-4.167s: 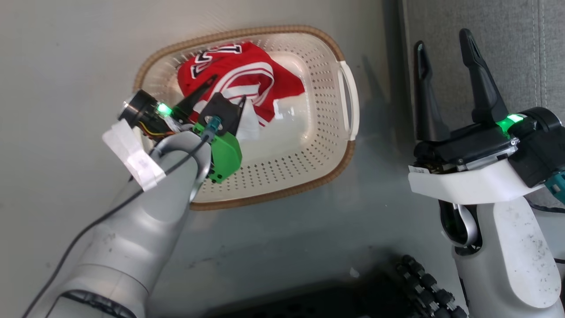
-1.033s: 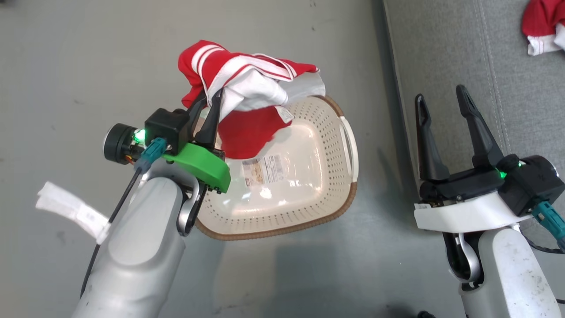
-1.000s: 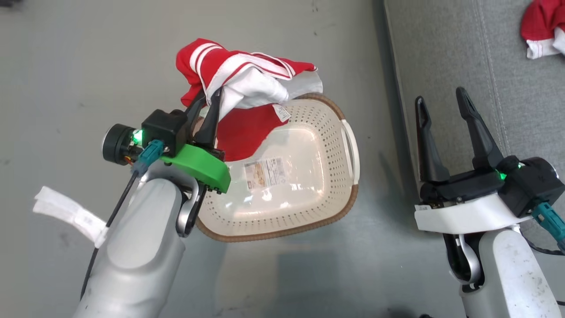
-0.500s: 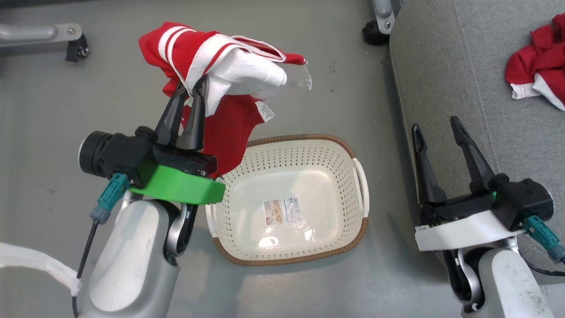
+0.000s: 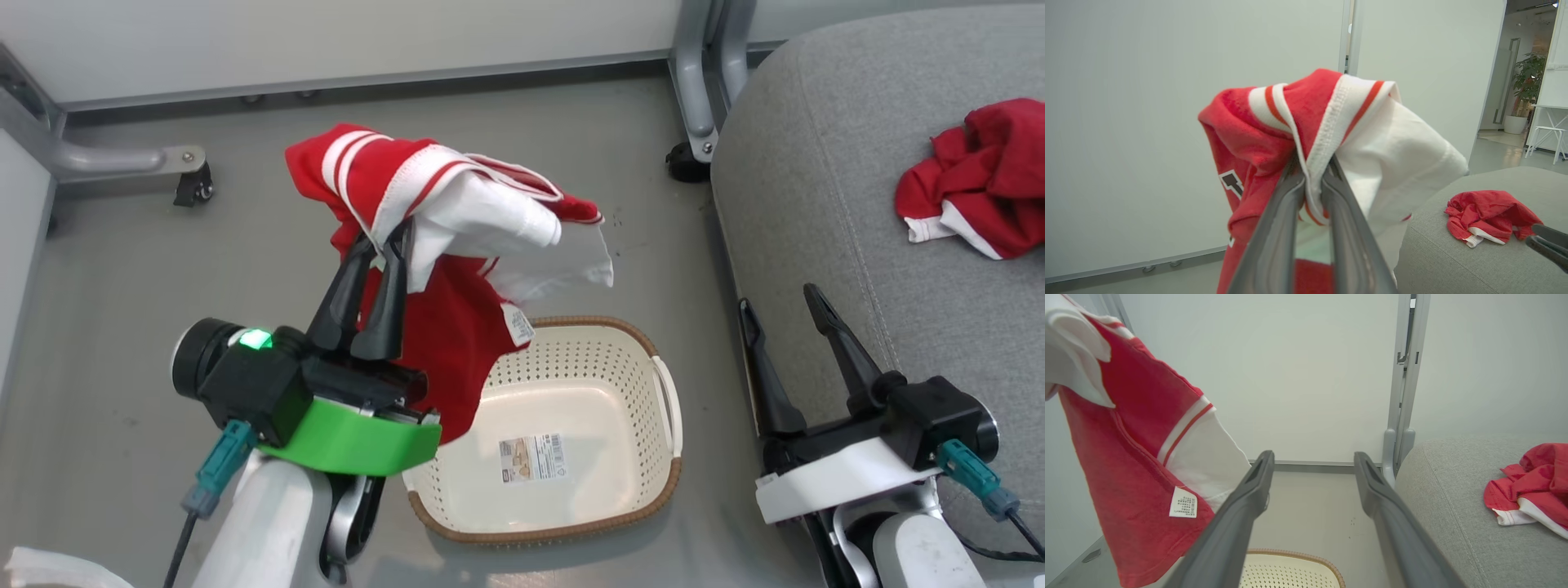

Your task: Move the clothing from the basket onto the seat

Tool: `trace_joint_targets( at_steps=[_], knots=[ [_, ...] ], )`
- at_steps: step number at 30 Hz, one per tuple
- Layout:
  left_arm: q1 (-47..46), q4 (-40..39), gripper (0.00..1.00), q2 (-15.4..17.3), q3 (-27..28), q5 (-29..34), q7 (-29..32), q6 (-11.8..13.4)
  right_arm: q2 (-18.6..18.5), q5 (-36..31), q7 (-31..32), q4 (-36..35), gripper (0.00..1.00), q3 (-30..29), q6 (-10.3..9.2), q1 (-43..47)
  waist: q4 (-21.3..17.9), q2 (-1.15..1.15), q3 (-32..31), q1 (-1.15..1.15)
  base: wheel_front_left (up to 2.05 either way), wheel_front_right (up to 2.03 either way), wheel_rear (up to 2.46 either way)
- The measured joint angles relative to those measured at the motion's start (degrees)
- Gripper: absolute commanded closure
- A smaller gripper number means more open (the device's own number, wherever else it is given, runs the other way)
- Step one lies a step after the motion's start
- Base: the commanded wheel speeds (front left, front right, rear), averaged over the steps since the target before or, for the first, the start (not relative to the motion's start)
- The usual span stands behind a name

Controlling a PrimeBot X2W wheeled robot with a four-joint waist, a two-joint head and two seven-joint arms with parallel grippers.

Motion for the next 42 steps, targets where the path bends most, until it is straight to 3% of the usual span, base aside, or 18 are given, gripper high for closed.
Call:
trace_joint_targets(
  at_steps=[14,27,33,42],
  knots=[
    [6.1,-4.4,1.00,0.3,-2.3,-0.6,2.3,1.2,0.0,0.6,1.5,-0.8,0.00,1.6,0.00,4.3,-0.1,0.00,-5.1,0.00,0.00,0.00,0.00],
    [6.3,-5.5,1.00,0.5,-2.8,-1.1,2.8,1.4,0.0,0.7,2.0,-0.9,0.00,3.2,0.00,4.1,0.0,0.00,-4.9,0.00,0.00,0.00,0.00],
    [6.2,-5.6,1.00,0.6,-3.1,-1.1,2.7,1.5,-0.8,0.8,3.0,0.3,0.00,8.7,0.00,1.2,0.0,0.00,-4.3,0.00,0.00,0.00,0.00],
    [5.3,-5.0,1.00,0.1,-4.8,-1.3,2.4,1.0,-3.4,7.0,3.8,6.5,0.00,21.9,0.00,-9.2,1.1,0.00,-2.9,0.00,0.00,0.00,0.00]
  ],
)
